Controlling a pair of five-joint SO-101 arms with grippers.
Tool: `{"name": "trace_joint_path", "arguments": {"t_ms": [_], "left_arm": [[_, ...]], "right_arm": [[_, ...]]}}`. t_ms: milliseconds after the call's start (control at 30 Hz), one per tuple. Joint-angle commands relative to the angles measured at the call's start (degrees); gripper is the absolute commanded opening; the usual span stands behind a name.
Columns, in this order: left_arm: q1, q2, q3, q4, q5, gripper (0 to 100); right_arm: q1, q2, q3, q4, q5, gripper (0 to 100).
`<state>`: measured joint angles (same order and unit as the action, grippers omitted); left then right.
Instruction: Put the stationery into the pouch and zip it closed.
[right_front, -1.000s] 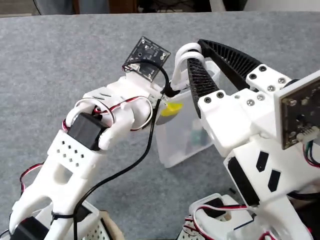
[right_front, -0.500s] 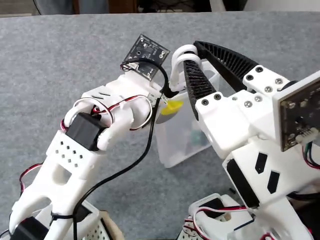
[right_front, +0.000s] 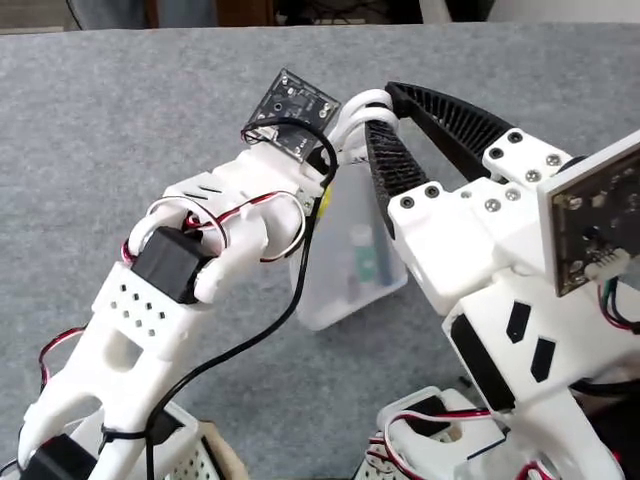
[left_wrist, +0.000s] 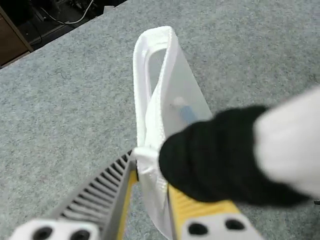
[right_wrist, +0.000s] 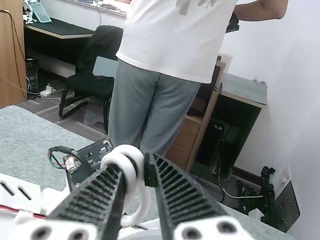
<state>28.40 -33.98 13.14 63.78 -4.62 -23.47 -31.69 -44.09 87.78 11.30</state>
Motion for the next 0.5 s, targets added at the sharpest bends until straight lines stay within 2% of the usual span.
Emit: {"name": "trace_joint_path", "arguments": {"t_ms": [0,167,267,467], "left_arm": [[0.4,0.0,-2.5,-1.0,-0.5,3],[0.4,0.0,-2.5,-0.7,-0.4,3],[1.1,0.0,-3.0,2.3,-0.6,3],[1.9,-0.6,-3.2,7.7,-0.6,3]], "right_arm": [[-1.0,-0.7,-1.5,0.1,-0.6,1.2],[-0.8,-0.7,-1.5,0.1,-0.3,1.2],[-0.4,-0.7,-1.4,0.1,0.1,1.2],[5.5,-0.7,-1.3,0.2,2.4,1.2]]}}
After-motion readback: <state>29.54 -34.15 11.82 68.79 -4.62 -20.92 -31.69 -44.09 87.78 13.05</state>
